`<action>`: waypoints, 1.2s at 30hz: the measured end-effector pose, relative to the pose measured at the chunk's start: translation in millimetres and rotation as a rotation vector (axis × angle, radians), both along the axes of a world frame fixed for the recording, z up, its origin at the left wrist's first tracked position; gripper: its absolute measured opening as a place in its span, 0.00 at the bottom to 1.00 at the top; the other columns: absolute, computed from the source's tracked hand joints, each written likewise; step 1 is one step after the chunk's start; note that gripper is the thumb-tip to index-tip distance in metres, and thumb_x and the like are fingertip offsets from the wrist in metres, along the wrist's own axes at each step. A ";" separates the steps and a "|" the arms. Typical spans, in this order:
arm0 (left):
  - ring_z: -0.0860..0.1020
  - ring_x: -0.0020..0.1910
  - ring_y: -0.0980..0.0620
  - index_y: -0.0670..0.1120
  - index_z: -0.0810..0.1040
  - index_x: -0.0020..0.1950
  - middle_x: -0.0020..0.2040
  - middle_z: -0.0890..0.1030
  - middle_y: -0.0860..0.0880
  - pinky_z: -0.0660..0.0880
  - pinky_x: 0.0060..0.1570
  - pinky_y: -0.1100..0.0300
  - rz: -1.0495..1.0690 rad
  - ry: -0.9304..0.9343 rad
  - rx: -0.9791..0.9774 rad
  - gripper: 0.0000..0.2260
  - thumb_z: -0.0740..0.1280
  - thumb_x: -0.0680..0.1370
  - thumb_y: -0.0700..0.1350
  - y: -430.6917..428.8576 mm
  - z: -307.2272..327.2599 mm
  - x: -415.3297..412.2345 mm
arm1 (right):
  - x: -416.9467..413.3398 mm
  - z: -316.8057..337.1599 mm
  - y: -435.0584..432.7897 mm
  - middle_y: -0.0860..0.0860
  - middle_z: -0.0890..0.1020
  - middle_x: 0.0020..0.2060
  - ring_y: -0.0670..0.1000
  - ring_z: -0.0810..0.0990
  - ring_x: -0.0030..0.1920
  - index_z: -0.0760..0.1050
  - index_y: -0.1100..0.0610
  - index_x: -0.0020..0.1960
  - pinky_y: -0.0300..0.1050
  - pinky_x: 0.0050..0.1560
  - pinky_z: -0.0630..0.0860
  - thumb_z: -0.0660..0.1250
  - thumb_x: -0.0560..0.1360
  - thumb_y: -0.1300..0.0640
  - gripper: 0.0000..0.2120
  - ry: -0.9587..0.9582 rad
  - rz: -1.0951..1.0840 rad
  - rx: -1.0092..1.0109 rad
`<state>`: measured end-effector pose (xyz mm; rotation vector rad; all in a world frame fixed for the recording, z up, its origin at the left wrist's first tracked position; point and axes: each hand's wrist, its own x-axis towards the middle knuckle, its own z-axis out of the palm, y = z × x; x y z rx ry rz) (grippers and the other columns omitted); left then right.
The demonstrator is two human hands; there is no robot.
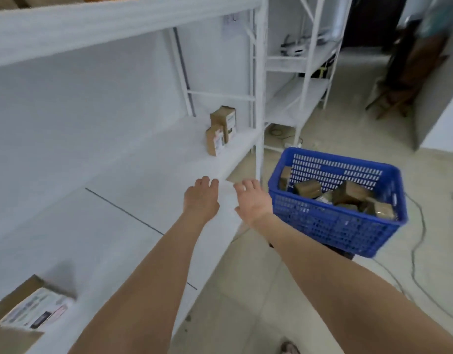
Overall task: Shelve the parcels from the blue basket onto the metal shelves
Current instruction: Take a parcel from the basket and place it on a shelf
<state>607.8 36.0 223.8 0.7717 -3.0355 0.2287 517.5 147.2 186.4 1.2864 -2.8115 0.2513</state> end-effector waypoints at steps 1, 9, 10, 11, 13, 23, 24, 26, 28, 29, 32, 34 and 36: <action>0.68 0.65 0.47 0.46 0.62 0.72 0.67 0.67 0.45 0.69 0.46 0.57 -0.028 -0.007 0.005 0.23 0.61 0.77 0.43 9.7 -3.5 -20.1 | -18.0 -2.1 11.3 0.54 0.66 0.68 0.56 0.62 0.70 0.60 0.54 0.73 0.49 0.64 0.66 0.63 0.78 0.56 0.26 -0.006 -0.033 0.005; 0.69 0.63 0.45 0.44 0.66 0.69 0.64 0.69 0.44 0.72 0.51 0.52 -0.182 -0.042 0.082 0.20 0.62 0.77 0.42 79.8 -29.4 -202.8 | -180.6 -29.9 89.1 0.55 0.68 0.66 0.57 0.64 0.68 0.64 0.55 0.70 0.50 0.65 0.67 0.65 0.77 0.54 0.23 -0.028 -0.189 0.036; 0.70 0.63 0.44 0.44 0.67 0.68 0.63 0.70 0.44 0.72 0.51 0.52 -0.195 -0.045 0.091 0.19 0.62 0.77 0.42 88.0 -31.2 -225.5 | -200.8 -32.2 97.7 0.55 0.68 0.66 0.57 0.64 0.68 0.63 0.55 0.70 0.50 0.65 0.67 0.65 0.77 0.53 0.24 -0.040 -0.201 0.036; 0.71 0.61 0.44 0.44 0.68 0.67 0.63 0.71 0.44 0.72 0.50 0.52 -0.209 -0.047 0.096 0.18 0.62 0.77 0.42 95.8 -33.7 -247.0 | -220.2 -34.1 105.9 0.55 0.68 0.65 0.57 0.64 0.67 0.64 0.55 0.70 0.51 0.65 0.67 0.65 0.76 0.53 0.24 -0.051 -0.212 0.042; 0.72 0.59 0.44 0.44 0.68 0.65 0.61 0.71 0.43 0.72 0.50 0.52 -0.236 -0.048 0.104 0.17 0.63 0.76 0.42 110.2 -40.5 -286.5 | -256.3 -37.5 122.0 0.55 0.68 0.65 0.57 0.65 0.66 0.65 0.55 0.68 0.51 0.64 0.67 0.65 0.77 0.53 0.22 -0.052 -0.233 0.056; 0.71 0.62 0.45 0.45 0.67 0.65 0.64 0.71 0.44 0.73 0.52 0.51 -0.339 -0.112 0.131 0.19 0.65 0.76 0.44 138.6 -92.8 -448.2 | -406.3 -68.2 160.1 0.54 0.69 0.64 0.56 0.66 0.67 0.66 0.53 0.66 0.51 0.65 0.68 0.67 0.75 0.52 0.22 -0.113 -0.359 0.091; 0.71 0.62 0.45 0.45 0.67 0.65 0.64 0.70 0.44 0.73 0.53 0.50 -0.341 -0.123 0.142 0.19 0.66 0.75 0.43 135.8 -100.4 -464.5 | -422.2 -72.6 158.2 0.54 0.70 0.64 0.56 0.66 0.67 0.67 0.53 0.66 0.51 0.65 0.68 0.67 0.75 0.53 0.21 -0.118 -0.364 0.092; 0.71 0.62 0.45 0.45 0.67 0.66 0.63 0.70 0.44 0.73 0.55 0.50 -0.344 -0.149 0.151 0.20 0.66 0.75 0.43 127.1 -114.0 -498.5 | -456.5 -81.2 150.9 0.54 0.70 0.64 0.56 0.66 0.66 0.66 0.54 0.66 0.51 0.65 0.68 0.66 0.76 0.53 0.21 -0.129 -0.367 0.109; 0.71 0.61 0.45 0.45 0.67 0.66 0.62 0.70 0.44 0.73 0.53 0.51 -0.348 -0.167 0.155 0.19 0.65 0.76 0.43 114.8 -127.6 -532.7 | -490.7 -92.0 139.9 0.54 0.69 0.64 0.56 0.66 0.66 0.66 0.54 0.66 0.51 0.65 0.68 0.66 0.76 0.52 0.21 -0.153 -0.371 0.124; 0.71 0.61 0.45 0.45 0.67 0.66 0.62 0.70 0.44 0.74 0.52 0.51 -0.348 -0.171 0.158 0.19 0.65 0.76 0.43 106.9 -134.9 -550.0 | -507.9 -98.4 133.4 0.54 0.69 0.64 0.55 0.66 0.67 0.65 0.54 0.66 0.51 0.66 0.68 0.66 0.76 0.52 0.21 -0.163 -0.373 0.124; 0.71 0.62 0.45 0.45 0.66 0.68 0.64 0.70 0.44 0.73 0.55 0.50 -0.296 -0.200 0.190 0.18 0.63 0.78 0.43 82.4 -161.2 -598.6 | -558.7 -120.8 112.7 0.54 0.68 0.66 0.56 0.65 0.69 0.65 0.54 0.68 0.53 0.68 0.67 0.67 0.76 0.52 0.23 -0.204 -0.366 0.135; 0.70 0.63 0.45 0.45 0.65 0.68 0.65 0.69 0.44 0.73 0.55 0.49 -0.244 -0.220 0.237 0.18 0.61 0.80 0.45 69.2 -180.5 -624.0 | -587.5 -138.2 98.6 0.55 0.67 0.67 0.57 0.64 0.69 0.64 0.54 0.69 0.53 0.68 0.66 0.66 0.77 0.52 0.23 -0.237 -0.362 0.153; 0.71 0.63 0.44 0.45 0.65 0.68 0.65 0.69 0.44 0.73 0.54 0.49 -0.158 -0.225 0.320 0.17 0.60 0.80 0.45 58.2 -200.3 -643.4 | -612.0 -156.4 82.5 0.55 0.67 0.68 0.57 0.63 0.70 0.64 0.54 0.69 0.54 0.68 0.66 0.65 0.77 0.53 0.23 -0.271 -0.349 0.166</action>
